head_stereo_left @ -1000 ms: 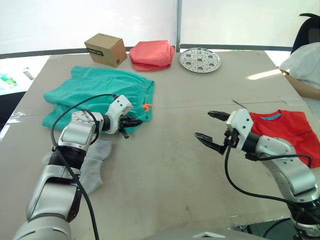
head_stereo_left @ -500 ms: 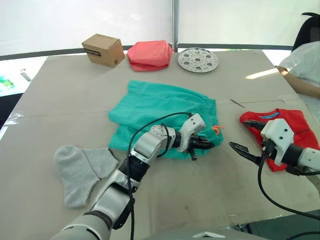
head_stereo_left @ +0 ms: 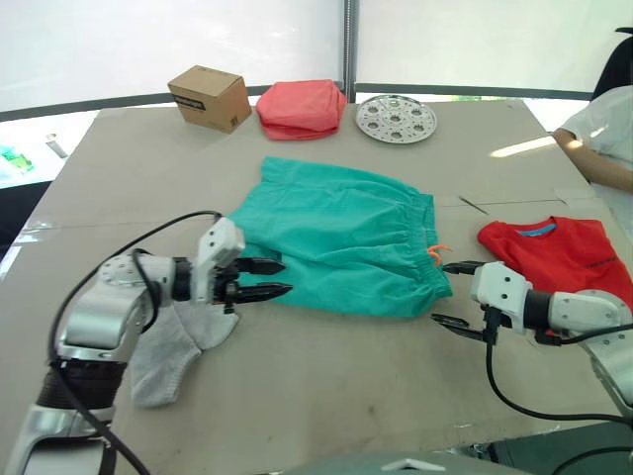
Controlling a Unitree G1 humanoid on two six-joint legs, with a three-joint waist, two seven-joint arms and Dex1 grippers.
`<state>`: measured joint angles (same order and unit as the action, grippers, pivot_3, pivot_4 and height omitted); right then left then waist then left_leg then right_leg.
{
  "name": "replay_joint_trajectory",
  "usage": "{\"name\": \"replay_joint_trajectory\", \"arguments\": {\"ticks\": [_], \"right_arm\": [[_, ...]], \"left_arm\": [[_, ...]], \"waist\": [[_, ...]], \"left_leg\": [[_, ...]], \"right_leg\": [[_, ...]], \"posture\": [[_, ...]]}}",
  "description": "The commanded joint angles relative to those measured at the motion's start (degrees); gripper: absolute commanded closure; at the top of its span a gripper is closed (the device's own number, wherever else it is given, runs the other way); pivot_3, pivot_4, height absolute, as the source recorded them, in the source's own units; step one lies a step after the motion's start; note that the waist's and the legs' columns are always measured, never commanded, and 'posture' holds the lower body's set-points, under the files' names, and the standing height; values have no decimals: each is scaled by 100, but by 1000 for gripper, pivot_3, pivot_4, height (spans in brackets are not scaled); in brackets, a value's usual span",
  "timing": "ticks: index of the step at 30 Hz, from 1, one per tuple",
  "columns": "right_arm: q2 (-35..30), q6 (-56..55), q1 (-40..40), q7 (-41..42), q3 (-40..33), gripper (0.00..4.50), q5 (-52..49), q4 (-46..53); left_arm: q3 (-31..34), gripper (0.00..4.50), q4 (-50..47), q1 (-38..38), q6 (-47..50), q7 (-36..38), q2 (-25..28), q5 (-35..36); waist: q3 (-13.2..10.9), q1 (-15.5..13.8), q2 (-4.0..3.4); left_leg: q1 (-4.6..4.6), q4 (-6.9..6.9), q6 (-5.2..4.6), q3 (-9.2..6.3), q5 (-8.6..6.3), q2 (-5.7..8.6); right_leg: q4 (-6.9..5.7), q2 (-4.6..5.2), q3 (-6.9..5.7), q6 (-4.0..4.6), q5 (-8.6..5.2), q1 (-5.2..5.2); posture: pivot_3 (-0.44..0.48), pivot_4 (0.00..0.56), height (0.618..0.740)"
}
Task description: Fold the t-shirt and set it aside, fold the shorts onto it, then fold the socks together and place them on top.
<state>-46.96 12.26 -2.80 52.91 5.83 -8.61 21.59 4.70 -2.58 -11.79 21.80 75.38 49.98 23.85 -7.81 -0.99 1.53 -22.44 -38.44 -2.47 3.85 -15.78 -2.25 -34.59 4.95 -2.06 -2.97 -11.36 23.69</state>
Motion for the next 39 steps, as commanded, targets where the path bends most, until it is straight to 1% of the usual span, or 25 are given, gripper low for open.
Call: {"name": "replay_joint_trajectory", "arguments": {"ticks": [1,3,7,8,9,10,11,12,14,15,17,18,19,21,23,25,27,29,31,32,34,36,38,39], "right_arm": [[-10,-463,-280,124,236,0,329,-203],[40,-618,-446,159,448,0,514,-369],[126,-665,-757,169,770,0,860,-626],[147,-636,-829,163,802,259,912,-694],[159,-616,-888,178,811,530,930,-736],[153,-603,-945,204,806,686,935,-761],[136,-597,-991,237,789,1116,929,-771],[111,-590,-1027,273,769,1590,911,-773],[36,-561,-1081,373,705,2466,840,-751],[4,-503,-1089,422,651,3014,776,-727],[-96,-387,-1065,523,531,3892,659,-677],[-250,-225,-972,653,349,4409,475,-579],[-363,-112,-901,748,216,4465,342,-507],[-623,294,-731,1004,-115,4465,-89,-236],[-826,784,-668,1170,-426,4465,-539,56],[-1029,1335,-746,1259,-758,4465,-985,338],[-1312,2204,-802,1329,-1229,4465,-1650,699],[-1597,2890,-774,1484,-1656,4465,-2334,969],[-1755,3260,-798,1576,-1878,4465,-2818,1066],[-1725,3273,-915,1538,-1845,4465,-2878,990],[-1434,2955,-1403,1199,-1365,4465,-2446,530],[-884,2276,-2172,607,-574,4465,-1435,-423],[-326,1657,-2951,72,-34,4465,-607,-1455],[21,1350,-3444,-255,118,4465,-289,-2044]], "left_arm": [[104,1967,429,86,-1283,314,133,-361],[-5,1967,788,46,-1867,387,127,-580],[-307,1967,1691,-79,-2924,379,148,-1186],[-400,1915,1949,-150,-3161,329,116,-1341],[-477,2181,2175,-236,-3353,229,72,-1487],[-555,2458,2371,-323,-3522,138,37,-1632],[-619,2604,2488,-378,-3642,133,19,-1704],[-659,3086,2569,-421,-3729,154,2,-1718],[-613,3932,2450,-481,-3486,174,-89,-1499],[-596,4434,2372,-491,-3409,191,-95,-1433],[-548,4500,2199,-462,-3283,260,-80,-1295],[-435,4500,1948,-403,-2950,345,-53,-1006],[-350,4500,1754,-355,-2684,398,-36,-791],[-145,4500,1274,-273,-1798,475,67,-216],[31,4500,837,-175,-1078,604,307,229],[309,4500,337,0,-278,776,688,746],[750,4500,-215,228,1051,1063,1292,1670],[1116,4500,-550,364,2225,1293,1792,2554],[1276,4500,-642,289,2816,1230,1950,2996],[1242,4500,-604,116,2786,1032,1819,2971],[973,4500,-376,-502,2498,340,1268,2640],[305,4500,92,-1284,1457,-621,587,1345],[-46,4500,817,-2089,777,-1548,3,401],[-155,4500,1275,-2492,231,-2007,-174,-108]], "waist": [[-1,-9,-2],[-2,-8,-2],[-1,18,-5],[-1,20,-5],[-1,21,-5],[-1,16,-5],[0,7,-7],[0,9,-9],[4,16,-5],[4,15,-4],[2,10,-7],[1,10,-9],[0,12,-9],[0,12,-7],[-1,20,-4],[-5,42,-2],[-12,94,0],[-20,110,-4],[-22,84,-9],[-23,62,-11],[-26,18,-16],[-18,6,-3],[-24,8,22],[-22,21,34]], "left_leg": [[0,0,0,1,0,0],[-4,0,0,-1,0,0],[-14,5,0,2,0,1],[-14,5,0,7,0,4],[-15,5,0,18,0,6],[-16,5,0,24,0,6],[-16,4,0,28,0,5],[-14,1,0,27,0,4],[-10,-1,0,28,1,1],[-8,-2,0,26,1,-1],[-9,-2,0,24,0,-2],[-11,-2,0,23,0,-2],[-13,-2,0,23,0,-1],[-17,-2,-1,22,0,-2],[-20,-2,-1,19,0,-5],[-19,-2,-1,12,0,-10],[-13,0,-1,1,0,-18],[-9,2,-1,-2,0,-20],[0,5,0,-5,-1,-17],[2,6,1,-6,-1,-16],[5,5,1,-5,-1,-12],[7,1,2,-4,0,-2],[21,-9,2,6,1,16],[15,-9,2,18,5,20]], "right_leg": [[0,2,-1,0,0,0],[0,5,-7,19,12,2],[0,-1,-12,21,12,6],[0,-4,-12,21,12,6],[0,-9,-13,21,12,7],[0,-9,-14,21,12,7],[0,-10,-16,21,12,6],[-1,-7,-21,21,13,2],[-3,-3,-19,20,13,0],[-4,-2,-19,19,13,-2],[-6,-1,-19,19,13,-2],[-7,0,-19,19,13,-2],[-8,-1,-19,19,13,-1],[-8,-1,-19,19,12,0],[-7,-2,-24,19,12,0],[-8,-6,-24,19,12,1],[-10,-9,-17,18,12,3],[-9,-6,-17,13,9,3],[-5,0,-18,-5,-3,1],[-4,1,-18,-5,-3,-1],[-3,2,-18,-8,-4,-3],[-4,3,-16,-8,-3,-6],[-5,-3,-14,-8,-2,-28],[-3,-6,-9,-6,0,-30]], "posture": [[0,150,740],[0,150,740],[0,150,740],[0,150,740],[0,150,740],[0,150,740],[0,150,740],[0,150,740],[0,150,740],[0,150,740],[0,150,740],[0,150,740],[0,150,740],[0,150,740],[0,150,740],[0,150,740],[0,150,740],[0,150,740],[0,150,740],[0,150,740],[0,150,740],[0,150,740],[0,150,740],[0,150,740]]}}
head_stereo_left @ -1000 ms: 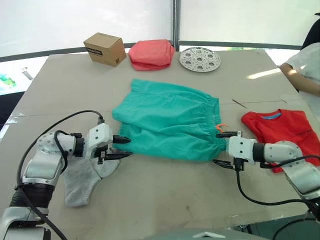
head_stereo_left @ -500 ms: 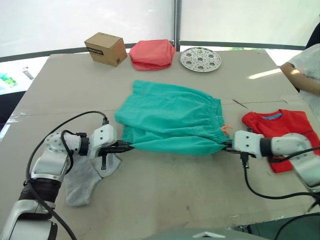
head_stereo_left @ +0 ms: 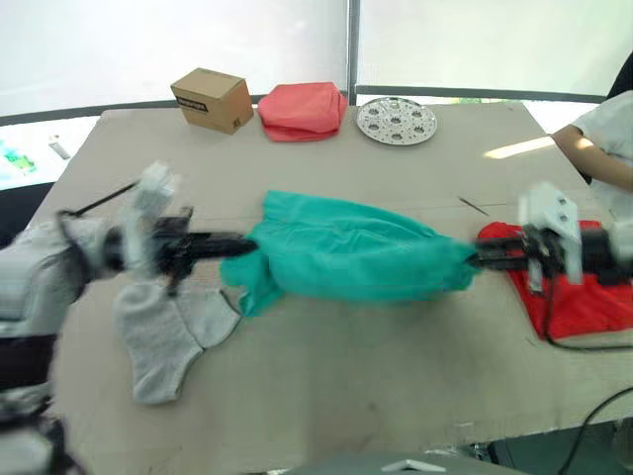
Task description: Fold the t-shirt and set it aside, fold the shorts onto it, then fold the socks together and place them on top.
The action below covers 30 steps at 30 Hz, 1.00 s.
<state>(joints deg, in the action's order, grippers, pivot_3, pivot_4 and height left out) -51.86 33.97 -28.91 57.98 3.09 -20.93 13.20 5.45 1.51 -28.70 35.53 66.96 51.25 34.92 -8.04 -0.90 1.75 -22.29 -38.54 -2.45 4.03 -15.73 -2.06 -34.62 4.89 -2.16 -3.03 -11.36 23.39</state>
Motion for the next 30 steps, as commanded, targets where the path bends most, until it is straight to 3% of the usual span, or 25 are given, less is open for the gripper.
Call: {"name": "replay_joint_trajectory", "arguments": {"ticks": [1,3,7,9,13,16,18,20,24,26,30], "right_arm": [[803,-1170,-1310,-1075,481,4465,1230,-1755],[1205,-2090,-2247,-1582,566,4465,1739,-2724],[1467,-3552,-3464,-2321,249,4465,2098,-3646],[1418,-3865,-3631,-2287,80,4465,1980,-3627],[1190,-3948,-3304,-1944,-152,4465,1743,-3052],[950,-3355,-1561,-1481,-325,4465,1236,-1647],[846,-3158,-488,-1357,-357,4465,1080,-1003],[788,-3147,382,-1329,-371,4465,1103,-722],[589,-3253,1683,-1032,-385,4465,1130,-519],[406,-3202,2429,-755,-398,4465,1000,-332],[-112,-2718,3715,-76,-591,4465,480,501]], "left_arm": [[-234,4500,1276,-1163,-1594,-1530,-432,-1558],[-96,4500,2099,-1886,-2737,-2449,-558,-2205],[654,4500,2892,-2700,-4488,-3389,-417,-2390],[901,4500,2916,-2665,-5101,-3438,-271,-2393],[1253,4500,2108,-1696,-5468,-3103,-114,-2152],[1589,4500,269,645,-5197,-2700,-315,-1822],[1547,4500,-774,1973,-4821,-2554,-492,-1596],[1325,4500,-1430,3126,-4471,-2361,-619,-1561],[1039,4500,-2049,4563,-4068,-1862,-536,-1608],[1070,4500,-2247,5054,-3732,-1503,-335,-1467],[1462,4500,-2585,6065,-3071,-165,320,-658]], "waist": [[-6,29,26],[-17,81,27],[-22,160,26],[-10,168,26],[1,161,19],[23,174,11],[11,155,1],[1,151,-10],[-19,137,-48],[-15,114,-42],[-13,85,-44]], "left_leg": [[-4,-7,-3,8,12,6],[-40,-14,23,10,29,1],[-70,43,41,11,38,-7],[-64,82,42,10,37,-10],[-33,126,44,42,35,-9],[-58,104,44,43,36,-21],[14,98,16,52,11,-21],[-2,81,12,58,10,-16],[-21,20,-8,30,-2,-19],[11,16,-5,30,-5,-20],[24,16,12,30,-15,-26]], "right_leg": [[-8,-10,14,18,14,0],[-9,-30,30,38,41,31],[-8,-41,26,16,56,80],[24,-41,11,15,53,82],[32,15,-149,14,53,74],[75,20,-177,15,56,40],[68,62,-168,5,46,-16],[76,73,-169,1,45,-10],[24,75,-163,15,35,16],[4,78,-160,6,27,4],[-4,78,-158,9,23,2]], "posture": [[0,150,740],[0,150,740],[0,150,740],[0,150,740],[0,150,740],[0,150,740],[0,150,740],[0,150,740],[0,150,740],[0,150,740],[0,150,740]]}}
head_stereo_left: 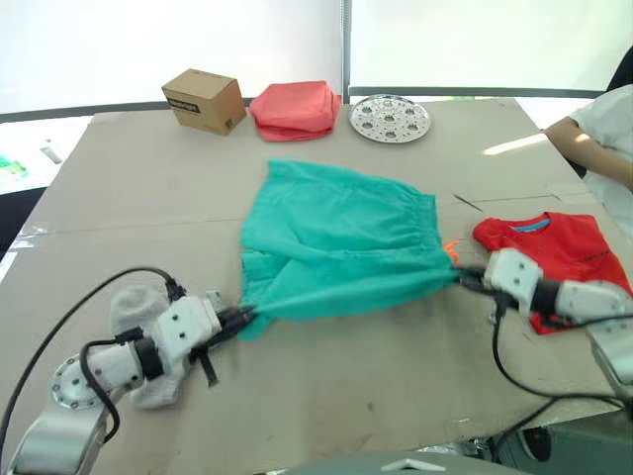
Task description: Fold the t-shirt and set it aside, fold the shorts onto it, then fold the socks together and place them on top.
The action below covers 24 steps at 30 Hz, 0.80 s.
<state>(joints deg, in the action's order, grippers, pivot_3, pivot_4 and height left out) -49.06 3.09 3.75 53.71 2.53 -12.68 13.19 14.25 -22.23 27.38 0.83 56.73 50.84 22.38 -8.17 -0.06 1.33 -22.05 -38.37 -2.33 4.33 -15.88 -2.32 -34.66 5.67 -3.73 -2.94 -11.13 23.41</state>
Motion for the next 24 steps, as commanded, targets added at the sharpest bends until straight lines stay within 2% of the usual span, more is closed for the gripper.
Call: {"name": "replay_joint_trajectory", "arguments": {"ticks": [1,4,6,9,12,14,18,21,24], "right_arm": [[-488,526,603,419,-627,4465,-487,667],[-888,977,1078,737,-963,4465,-818,1105],[-1106,1272,1289,882,-1216,4465,-999,1326],[-1262,1913,1170,868,-1562,4465,-1509,1597],[-1422,2739,295,641,-1352,4465,-1752,1388],[-1378,2834,-598,535,-824,4465,-1383,920],[-1084,2746,-2142,464,228,4465,-607,-71],[-693,2809,-3108,364,709,4465,-253,-780],[-515,2846,-3631,445,972,4465,-25,-1229]], "left_arm": [[715,4500,-246,650,562,1110,484,777],[1176,4500,-281,1154,1028,1916,882,1098],[1573,4500,-454,1259,1811,2156,1135,1653],[1956,4500,-391,757,2607,2392,1639,2182],[1376,4500,228,-807,2946,2131,2071,2356],[497,4500,828,-2026,2880,1936,2118,1805],[-1013,4500,2203,-4221,2147,1789,1638,455],[-1588,4500,3140,-5477,1716,1747,1232,-184],[-1834,4500,3810,-6241,1560,1828,1040,-506]], "waist": [[-1,14,-3],[-1,28,-3],[-1,-4,-4],[-8,-79,-6],[-16,-116,-14],[-18,-109,-21],[-5,-71,14],[0,-74,21],[0,-73,22]], "left_leg": [[0,2,-2,1,-1,0],[-8,2,-14,5,4,-5],[-6,4,-9,3,2,-5],[-7,3,-5,-3,-1,-8],[-13,-8,3,-10,-4,-3],[-19,-6,3,-7,-5,1],[-21,-4,-24,-3,11,15],[-41,-3,7,2,31,16],[-67,2,13,-7,35,8]], "right_leg": [[2,0,2,5,-4,2],[0,-7,9,7,-5,17],[1,-9,7,10,-8,17],[1,-12,5,11,-9,18],[-4,-9,1,11,-9,19],[8,-6,1,11,-9,21],[8,-20,9,12,-6,25],[2,-60,7,45,11,27],[0,-75,-7,36,19,42]], "posture": [[0,150,740],[0,150,740],[0,150,740],[0,150,740],[0,150,740],[0,150,740],[0,150,740],[0,150,740],[0,150,740]]}}
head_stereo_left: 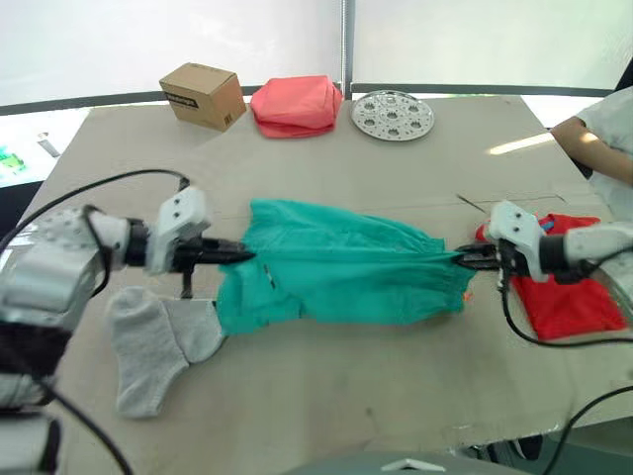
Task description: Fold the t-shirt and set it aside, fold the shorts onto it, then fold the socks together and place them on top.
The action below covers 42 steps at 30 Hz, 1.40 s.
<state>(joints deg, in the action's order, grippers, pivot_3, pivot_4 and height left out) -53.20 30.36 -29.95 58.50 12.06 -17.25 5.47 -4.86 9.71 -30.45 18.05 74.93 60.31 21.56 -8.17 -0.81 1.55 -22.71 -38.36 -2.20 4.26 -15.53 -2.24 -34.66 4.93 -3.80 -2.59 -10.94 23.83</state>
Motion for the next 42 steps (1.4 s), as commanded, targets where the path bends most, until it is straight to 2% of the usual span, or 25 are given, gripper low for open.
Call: {"name": "replay_joint_trajectory", "arguments": {"ticks": [1,4,8,14,18,19,20,21,23,25,27,29,30,32,33,34,36,37,39,42], "right_arm": [[-22,95,-481,13,122,4465,517,-680],[202,-2,-1035,105,442,4465,801,-1269],[616,-19,-1514,13,631,4465,1010,-1843],[1289,-41,-2155,-298,607,4465,1266,-2869],[1572,-324,-2447,-484,647,4465,1523,-3792],[1594,-450,-2455,-431,692,4465,1584,-3943],[1644,-496,-2437,-390,659,3741,1562,-4038],[1689,-506,-2415,-371,603,3458,1536,-4088],[1681,-656,-2333,-645,471,2573,1644,-4047],[1545,-633,-2102,-686,113,1734,1452,-3457],[1467,-217,-1683,-636,-538,1734,873,-2352],[1559,-42,-1132,-621,-1136,1734,242,-1181],[1698,228,-928,-764,-1419,2020,-72,-746],[2002,579,-580,-1241,-1746,2741,-324,-153],[2355,567,-290,-1554,-1673,3198,-340,190],[2601,549,-89,-1767,-1600,3958,-341,435],[3198,194,159,-2263,-1181,4484,16,418],[3425,59,200,-2443,-1022,4500,169,282],[3716,-236,267,-2588,-626,4500,504,-48],[3945,-616,290,-2571,-184,4500,793,-629]], "left_arm": [[-36,4500,960,-789,-392,-4,38,-643],[-407,4500,1853,-1594,-1137,-31,-128,-1273],[-800,4500,2736,-2224,-2072,-173,-361,-1964],[-869,4500,3732,-2828,-2891,-673,-898,-2461],[-814,4500,4429,-3144,-3242,-1460,-1273,-2735],[-814,4500,4562,-3170,-3255,-1465,-1340,-2747],[-798,3807,4686,-3189,-3292,-1597,-1406,-2777],[-770,3513,4781,-3202,-3352,-1740,-1450,-2804],[-538,2697,4866,-3203,-3326,-1840,-1481,-2633],[-9,1891,4803,-3230,-2512,-1459,-1440,-2026],[584,1891,4257,-3094,-951,-755,-1311,-1159],[1113,1891,3260,-2750,582,-657,-1252,-375],[1343,1832,2683,-2475,1100,-802,-1304,-57],[1829,2367,1488,-1958,2109,-1377,-1564,578],[1942,2629,506,-1426,2520,-1801,-1910,911],[2017,3294,-209,-1047,2823,-2117,-2160,1133],[1896,3994,-1547,-139,3344,-2865,-2896,1498],[1756,4447,-1913,191,3420,-3127,-3124,1472],[1552,4447,-2239,662,3318,-3523,-3492,1280],[1266,4447,-2052,994,2951,-3960,-3649,766]], "waist": [[0,2,0],[-1,5,0],[0,12,1],[-1,8,1],[-1,8,1],[-1,9,1],[-1,14,1],[-1,30,1],[-1,41,1],[-1,56,1],[-1,93,1],[-1,116,2],[0,141,2],[3,152,4],[10,154,6],[12,154,10],[16,159,10],[14,160,11],[5,174,12],[4,167,17]], "left_leg": [[-1,3,-1,1,-1,0],[-5,0,-5,4,-4,0],[-1,-12,-6,12,-4,1],[-6,-27,-25,9,-15,0],[-8,-28,-7,8,-4,0],[-8,-28,-7,7,-4,0],[-10,-28,-7,8,-4,0],[-10,-26,-7,8,-4,0],[-10,-20,-7,10,-3,0],[-13,-17,-6,8,-3,-1],[-20,-15,-6,2,-3,-2],[-22,-13,-6,-5,-3,-3],[-20,-14,-6,-10,-3,-4],[-5,-8,-5,-30,-4,-8],[4,-12,-4,-42,-3,-12],[12,-15,-3,-44,-3,-11],[30,-18,-3,-39,-3,-13],[42,-16,-3,-30,-3,-13],[62,-12,-3,-5,-3,-5],[61,-15,2,-4,2,4]], "right_leg": [[1,0,-1,1,-1,0],[16,3,-2,-3,-2,-3],[9,9,5,6,-9,-6],[-14,9,4,-5,-1,-3],[-17,9,3,-6,0,-3],[-18,9,3,-6,0,-3],[-19,9,3,-6,0,-3],[-20,8,3,-6,0,-3],[-21,8,3,-7,1,-3],[-21,8,2,-7,1,-2],[-20,8,-3,-8,1,0],[-21,9,-7,-9,1,0],[-21,10,-9,-10,1,-3],[-24,13,-8,-10,1,-13],[-29,14,-7,-10,1,-20],[-27,16,-5,-11,2,-26],[-27,23,5,-12,1,-34],[-27,24,17,-12,2,-38],[-29,23,46,-15,5,-42],[-30,11,50,-15,10,-37]], "posture": [[0,150,740],[0,150,740],[0,150,740],[0,150,740],[0,150,740],[0,150,740],[0,150,740],[0,150,740],[0,150,740],[0,150,740],[0,150,740],[0,150,740],[0,150,740],[0,150,740],[0,150,740],[0,150,740],[0,150,740],[0,150,740],[0,150,740],[0,150,740]]}}
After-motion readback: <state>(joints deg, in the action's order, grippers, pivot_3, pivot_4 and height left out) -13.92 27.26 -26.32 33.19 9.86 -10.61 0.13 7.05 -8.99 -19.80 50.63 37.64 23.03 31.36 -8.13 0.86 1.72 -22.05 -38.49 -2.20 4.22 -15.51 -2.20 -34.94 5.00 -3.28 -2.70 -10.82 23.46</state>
